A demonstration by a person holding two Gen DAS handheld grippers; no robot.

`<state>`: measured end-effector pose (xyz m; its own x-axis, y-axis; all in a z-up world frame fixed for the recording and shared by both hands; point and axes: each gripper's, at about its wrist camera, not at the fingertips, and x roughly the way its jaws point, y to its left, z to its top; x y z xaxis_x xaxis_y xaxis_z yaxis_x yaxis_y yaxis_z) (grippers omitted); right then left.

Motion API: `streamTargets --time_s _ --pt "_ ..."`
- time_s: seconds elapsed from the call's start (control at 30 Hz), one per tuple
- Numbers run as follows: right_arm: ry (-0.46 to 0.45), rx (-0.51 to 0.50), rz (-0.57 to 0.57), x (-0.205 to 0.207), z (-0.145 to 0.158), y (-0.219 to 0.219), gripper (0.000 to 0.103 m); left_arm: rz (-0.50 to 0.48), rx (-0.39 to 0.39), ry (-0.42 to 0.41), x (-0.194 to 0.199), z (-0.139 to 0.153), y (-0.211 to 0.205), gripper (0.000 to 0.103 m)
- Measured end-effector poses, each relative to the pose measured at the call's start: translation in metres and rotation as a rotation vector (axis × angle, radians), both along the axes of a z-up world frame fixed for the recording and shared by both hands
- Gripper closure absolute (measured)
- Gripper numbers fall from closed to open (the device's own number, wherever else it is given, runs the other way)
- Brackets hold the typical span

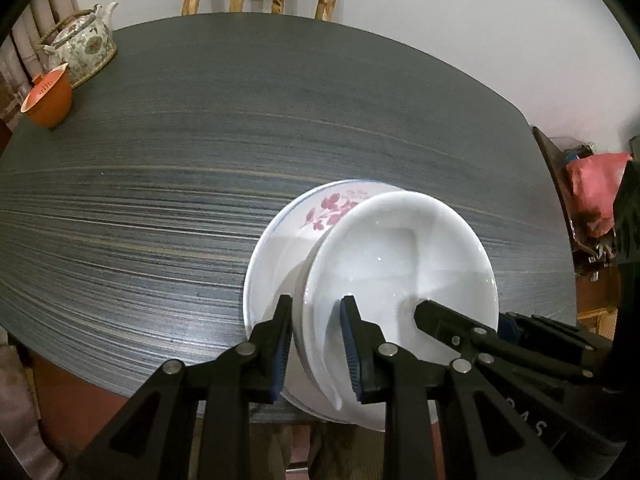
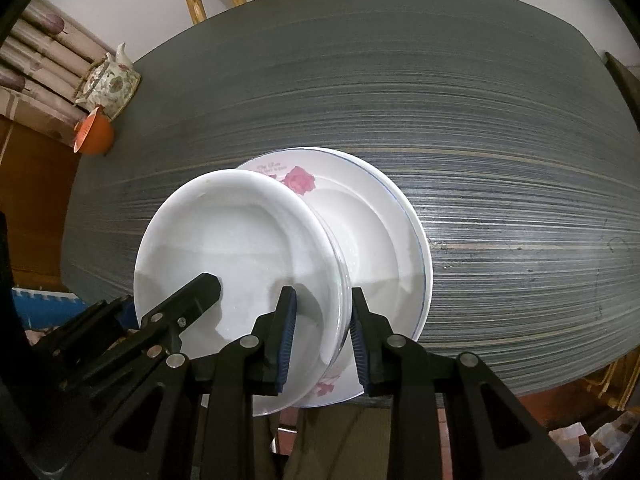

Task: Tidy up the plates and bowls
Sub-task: 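Lower the nested bowls onto the pink-flower plate stack with both tools, then open both tools and withdraw from the bowls on the plates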

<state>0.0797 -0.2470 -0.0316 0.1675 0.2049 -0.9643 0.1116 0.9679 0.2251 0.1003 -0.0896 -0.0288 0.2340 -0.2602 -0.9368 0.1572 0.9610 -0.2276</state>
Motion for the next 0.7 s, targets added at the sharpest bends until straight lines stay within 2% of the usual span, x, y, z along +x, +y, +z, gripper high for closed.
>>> streamTargets --time_s 0.17,0.33,0.43,0.7 --pt "-0.021 0.017 -0.014 -0.005 0.0 -0.004 0.07 0.024 -0.008 -0.027 -0.004 0.002 0.007 0.076" --pt "-0.051 0.017 -0.033 -0.009 -0.001 -0.008 0.054 0.019 -0.003 -0.051 -0.01 0.004 0.01 0.075" --pt "-0.07 0.01 -0.035 -0.014 -0.001 -0.01 0.05 0.024 -0.003 -0.071 -0.015 0.006 0.012 0.074" --pt "-0.173 -0.034 -0.026 -0.023 0.011 -0.012 0.036 0.029 0.019 -0.145 -0.031 0.022 0.008 0.073"
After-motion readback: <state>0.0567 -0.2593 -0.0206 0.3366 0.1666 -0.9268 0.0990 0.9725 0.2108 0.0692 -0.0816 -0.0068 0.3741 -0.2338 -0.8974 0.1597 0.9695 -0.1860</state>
